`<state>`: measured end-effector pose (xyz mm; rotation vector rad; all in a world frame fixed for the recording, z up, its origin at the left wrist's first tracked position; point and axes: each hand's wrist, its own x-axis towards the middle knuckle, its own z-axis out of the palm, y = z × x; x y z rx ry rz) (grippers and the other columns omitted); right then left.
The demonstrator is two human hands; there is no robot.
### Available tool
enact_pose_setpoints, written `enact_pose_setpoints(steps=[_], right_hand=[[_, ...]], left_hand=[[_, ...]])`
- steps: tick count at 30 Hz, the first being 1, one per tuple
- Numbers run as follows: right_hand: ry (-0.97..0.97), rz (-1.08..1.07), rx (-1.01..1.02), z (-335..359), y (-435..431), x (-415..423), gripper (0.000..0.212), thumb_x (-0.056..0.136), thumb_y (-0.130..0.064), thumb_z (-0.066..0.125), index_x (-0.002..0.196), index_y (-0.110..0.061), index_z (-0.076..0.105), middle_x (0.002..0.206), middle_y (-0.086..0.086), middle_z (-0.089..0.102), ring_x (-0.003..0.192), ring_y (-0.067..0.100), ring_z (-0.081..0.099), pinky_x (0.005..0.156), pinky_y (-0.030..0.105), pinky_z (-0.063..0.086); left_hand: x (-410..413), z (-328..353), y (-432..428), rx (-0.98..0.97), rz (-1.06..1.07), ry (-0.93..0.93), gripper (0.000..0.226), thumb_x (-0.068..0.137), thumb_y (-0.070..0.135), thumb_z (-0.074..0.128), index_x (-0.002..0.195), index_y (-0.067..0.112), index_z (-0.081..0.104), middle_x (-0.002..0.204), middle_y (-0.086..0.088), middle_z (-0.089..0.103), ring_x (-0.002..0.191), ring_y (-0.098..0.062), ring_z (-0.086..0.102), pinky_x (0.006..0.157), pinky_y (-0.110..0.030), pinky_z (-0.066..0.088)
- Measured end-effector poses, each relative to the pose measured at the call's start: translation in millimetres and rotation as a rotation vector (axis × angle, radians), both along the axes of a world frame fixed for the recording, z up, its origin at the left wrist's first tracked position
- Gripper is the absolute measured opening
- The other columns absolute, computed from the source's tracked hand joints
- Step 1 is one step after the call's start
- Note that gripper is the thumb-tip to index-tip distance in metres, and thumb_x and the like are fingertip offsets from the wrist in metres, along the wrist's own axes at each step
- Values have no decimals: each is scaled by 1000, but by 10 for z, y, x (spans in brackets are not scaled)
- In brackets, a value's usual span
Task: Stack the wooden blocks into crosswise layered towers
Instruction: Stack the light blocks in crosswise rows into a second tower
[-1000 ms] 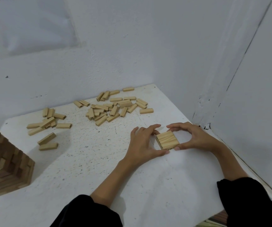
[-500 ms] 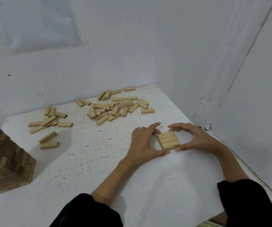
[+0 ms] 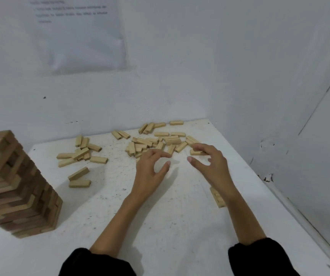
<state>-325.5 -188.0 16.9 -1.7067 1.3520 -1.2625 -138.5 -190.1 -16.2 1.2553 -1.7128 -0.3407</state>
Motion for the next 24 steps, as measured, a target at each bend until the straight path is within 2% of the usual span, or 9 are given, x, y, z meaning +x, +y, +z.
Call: enact_pose_setpoints(steps=[2,5,7,10,12,16,18,21,24], right_hand=[[35,-40,-38,-68,-106,409,32,79,-18,73,109,-26,63,111,-3,60,107,18,50,87,23,38],[179,-134,-42,-227,-272,887,40,79,-21,71,118,-22,60,120,0,53,114,23,40,82,20,25],[273,-153,-46,-347,-369,1057,46,81,-28,69,125,-23,56,126,-1,49,117,23,35,82,23,24],[407,-168,-47,-482,-490,1164,50,84,-40,64,130,-25,52,135,-3,46,123,24,32,88,33,26],[453,-252,-91,-508,-564,1187,49,85,-44,61,129,-23,53,132,2,51,121,27,37,91,40,28],[541,-294,-62,-497,-676,1186,49,84,-44,63,128,-23,55,122,7,54,118,28,40,88,40,29],[499,-271,-74,-509,-733,1169,43,81,-34,68,122,-21,60,115,7,57,113,27,45,85,36,33],[235,-285,-119,-508,-795,1137,36,73,-9,73,108,-15,67,100,5,64,95,24,58,77,29,43],[149,-369,-220,-450,-786,1163,41,67,4,68,104,-14,67,96,3,60,88,20,54,72,27,39]], left_hand=[[170,-34,-81,-22,103,31,29,84,46,49,95,28,69,102,8,59,100,-1,47,87,-10,30],[383,-99,-197,-3,267,57,39,81,49,47,100,23,68,108,6,54,104,-10,40,87,-24,35],[505,-141,-255,-2,335,49,45,78,49,47,108,20,65,113,2,52,105,-11,36,87,-25,31],[663,-207,-327,-1,361,5,56,77,56,49,118,20,60,120,0,51,108,-12,34,89,-19,25],[732,-226,-388,31,344,25,62,76,62,51,125,24,56,128,3,48,114,-9,31,94,-20,24],[818,-236,-525,63,289,-35,69,73,68,51,130,28,52,133,8,46,122,-11,32,97,-23,26],[828,-253,-540,85,271,-64,70,72,67,51,129,26,53,129,12,48,120,-11,34,96,-27,30],[807,-257,-520,117,256,-43,67,73,59,54,129,24,52,123,16,47,115,-6,33,97,-34,35],[802,-231,-521,130,238,21,59,76,42,68,130,21,53,119,15,46,113,-4,32,99,-30,33]])
